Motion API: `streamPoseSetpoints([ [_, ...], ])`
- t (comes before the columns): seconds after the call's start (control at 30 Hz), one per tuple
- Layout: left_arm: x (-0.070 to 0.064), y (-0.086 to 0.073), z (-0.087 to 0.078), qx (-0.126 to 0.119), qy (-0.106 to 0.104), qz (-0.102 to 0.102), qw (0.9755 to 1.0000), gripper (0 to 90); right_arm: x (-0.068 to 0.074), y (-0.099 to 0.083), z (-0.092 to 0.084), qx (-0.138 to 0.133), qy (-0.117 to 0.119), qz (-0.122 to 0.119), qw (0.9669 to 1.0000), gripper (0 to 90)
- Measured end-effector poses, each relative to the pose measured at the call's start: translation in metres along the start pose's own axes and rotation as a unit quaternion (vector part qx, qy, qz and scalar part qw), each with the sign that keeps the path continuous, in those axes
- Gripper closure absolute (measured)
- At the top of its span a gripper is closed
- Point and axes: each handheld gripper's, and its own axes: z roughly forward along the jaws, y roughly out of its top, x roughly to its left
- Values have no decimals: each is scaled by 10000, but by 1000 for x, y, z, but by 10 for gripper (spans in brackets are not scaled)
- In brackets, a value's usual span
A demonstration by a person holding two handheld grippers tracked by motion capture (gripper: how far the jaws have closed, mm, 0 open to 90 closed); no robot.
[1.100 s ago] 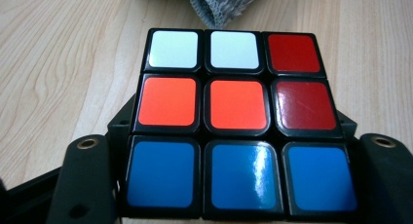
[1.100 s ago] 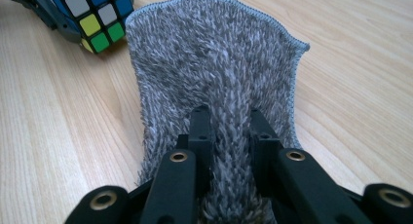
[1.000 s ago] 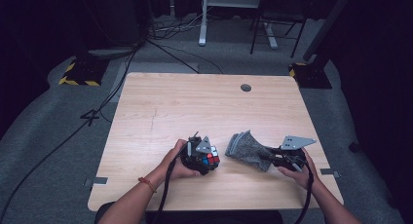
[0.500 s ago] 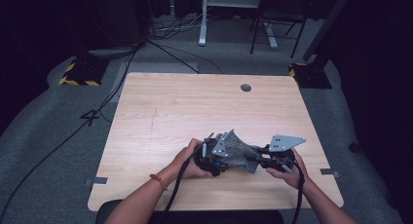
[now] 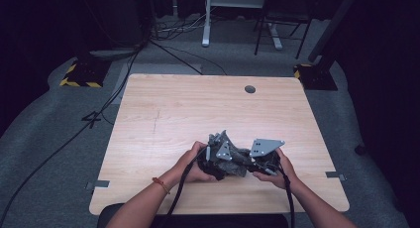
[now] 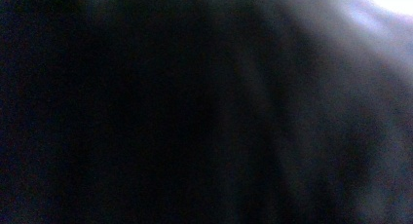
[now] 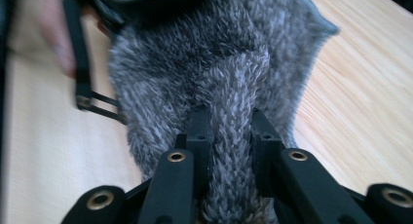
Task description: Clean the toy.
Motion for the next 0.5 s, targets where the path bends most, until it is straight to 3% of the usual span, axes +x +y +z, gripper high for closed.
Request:
streamPoseSetpoints([
  [0.03,0,0,0,0,0,0,10000,336,0,0,0,0,0,0,10000,756],
  [0.1,-2,0,0,8,-53,37,10000,337,-1,-2,1,161,-280,-110,9994,763],
  [0.17,-3,1,0,-19,-100,72,9999,337,-4,-4,1,230,-426,-75,9988,765],
  [0.2,-3,2,-1,-43,-112,76,9999,336,-6,-5,0,311,-651,-90,9974,767],
  [0.27,-4,3,-3,-80,-126,101,9998,336,-10,-6,-3,316,-759,-33,9966,767],
  [0.5,-5,6,4,66,-83,133,9999,336,1,4,-5,98,-492,-176,9986,767],
])
